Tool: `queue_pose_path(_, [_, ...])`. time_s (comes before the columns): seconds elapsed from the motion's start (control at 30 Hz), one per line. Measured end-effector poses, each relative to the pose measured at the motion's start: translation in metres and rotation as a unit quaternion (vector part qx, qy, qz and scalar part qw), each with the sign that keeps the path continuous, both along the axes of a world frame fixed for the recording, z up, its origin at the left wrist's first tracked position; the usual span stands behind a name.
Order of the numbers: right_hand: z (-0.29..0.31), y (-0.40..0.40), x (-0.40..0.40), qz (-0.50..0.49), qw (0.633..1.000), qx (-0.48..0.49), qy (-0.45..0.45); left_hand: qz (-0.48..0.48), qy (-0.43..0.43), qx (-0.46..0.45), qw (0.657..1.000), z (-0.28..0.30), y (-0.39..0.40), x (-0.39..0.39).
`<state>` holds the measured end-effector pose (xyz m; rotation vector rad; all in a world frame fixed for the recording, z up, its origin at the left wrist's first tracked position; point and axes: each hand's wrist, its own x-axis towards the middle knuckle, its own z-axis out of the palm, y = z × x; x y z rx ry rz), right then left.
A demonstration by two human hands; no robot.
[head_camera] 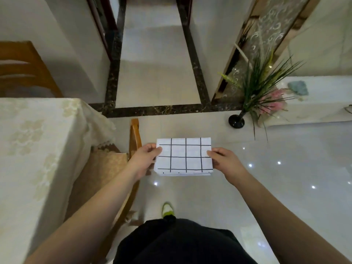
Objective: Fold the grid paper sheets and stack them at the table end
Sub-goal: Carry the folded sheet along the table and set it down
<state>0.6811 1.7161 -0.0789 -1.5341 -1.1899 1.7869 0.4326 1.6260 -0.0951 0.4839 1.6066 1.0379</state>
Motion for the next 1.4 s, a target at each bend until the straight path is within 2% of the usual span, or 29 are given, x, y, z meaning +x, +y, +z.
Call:
queue_pose_path(0.27, [0.0,0.096,-0.051,0.037,0.999,-0.005,0.002,0.012,0.017,0.027,0.999,0.01,0.069,-0.043])
queue_pose_path(0.57, [-0.021,0.234,-0.124,0.144,0.989,-0.014,0.001,0.14,0.022,-0.004,0.99,0.004,0.155,-0.084])
queue_pose_path(0.8, [-0.011,0.33,-0.188,0.25,0.968,-0.01,0.017,0.229,0.038,-0.023,0.972,0.013,0.216,-0.115])
queue_pose_path(1.03, [-0.02,0.378,-0.263,0.338,0.941,-0.029,0.009,0.338,0.028,-0.037,0.94,0.004,0.232,-0.145])
queue_pose_path(1.2, [-0.027,0.382,-0.339,0.406,0.914,-0.028,-0.004,0.418,0.005,-0.025,0.908,-0.003,0.224,-0.185])
queue_pose_path(1.4, [-0.033,0.363,-0.444,0.52,0.853,0.013,-0.041,0.512,-0.012,-0.002,0.859,-0.021,0.193,-0.243])
